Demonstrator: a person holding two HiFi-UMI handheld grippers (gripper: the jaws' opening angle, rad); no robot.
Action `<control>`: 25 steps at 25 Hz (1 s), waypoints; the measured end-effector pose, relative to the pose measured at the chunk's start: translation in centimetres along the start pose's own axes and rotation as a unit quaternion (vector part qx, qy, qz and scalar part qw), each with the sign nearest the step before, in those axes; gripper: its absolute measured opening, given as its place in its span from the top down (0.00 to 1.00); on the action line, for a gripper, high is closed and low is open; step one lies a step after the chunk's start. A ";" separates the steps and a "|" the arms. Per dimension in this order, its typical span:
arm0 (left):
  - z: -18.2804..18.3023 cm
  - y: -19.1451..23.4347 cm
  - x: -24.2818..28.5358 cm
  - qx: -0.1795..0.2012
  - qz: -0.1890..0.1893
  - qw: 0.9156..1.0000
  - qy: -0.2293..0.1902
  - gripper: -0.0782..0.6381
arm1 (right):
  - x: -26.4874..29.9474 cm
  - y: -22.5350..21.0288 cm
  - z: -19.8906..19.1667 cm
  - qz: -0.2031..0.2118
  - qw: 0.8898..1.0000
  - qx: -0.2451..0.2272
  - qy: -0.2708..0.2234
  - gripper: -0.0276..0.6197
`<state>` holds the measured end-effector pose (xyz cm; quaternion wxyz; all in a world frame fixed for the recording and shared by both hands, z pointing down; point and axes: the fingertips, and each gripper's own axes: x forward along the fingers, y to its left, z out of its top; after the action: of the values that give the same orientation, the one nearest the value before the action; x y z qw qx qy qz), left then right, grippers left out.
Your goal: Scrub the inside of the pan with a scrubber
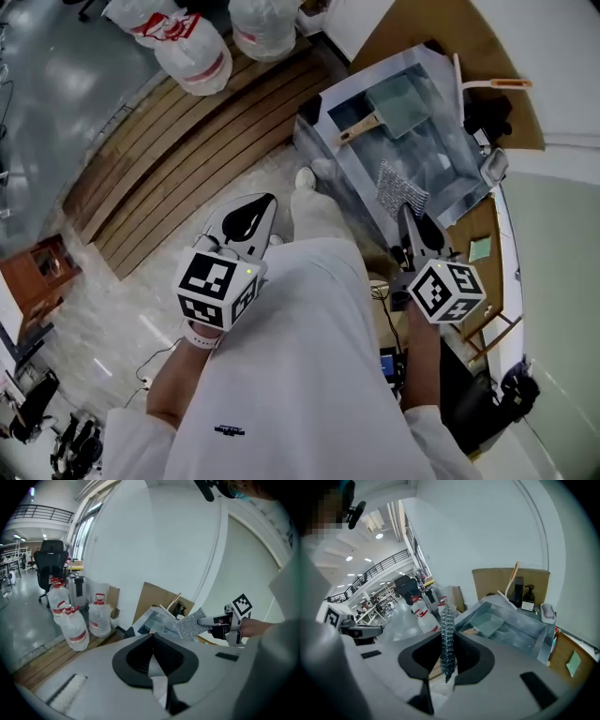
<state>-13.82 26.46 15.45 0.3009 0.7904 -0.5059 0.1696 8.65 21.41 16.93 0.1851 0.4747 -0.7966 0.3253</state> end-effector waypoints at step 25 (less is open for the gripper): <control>9.0 0.8 20.4 -0.004 -0.031 0.997 0.070 0.88 | 16.0 -15.0 9.9 -0.085 0.993 -0.064 0.042 0.86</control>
<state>-6.07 6.16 20.49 0.3434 0.7908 -0.4598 0.2130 14.19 -0.68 24.64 0.2749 0.5138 -0.7641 0.2766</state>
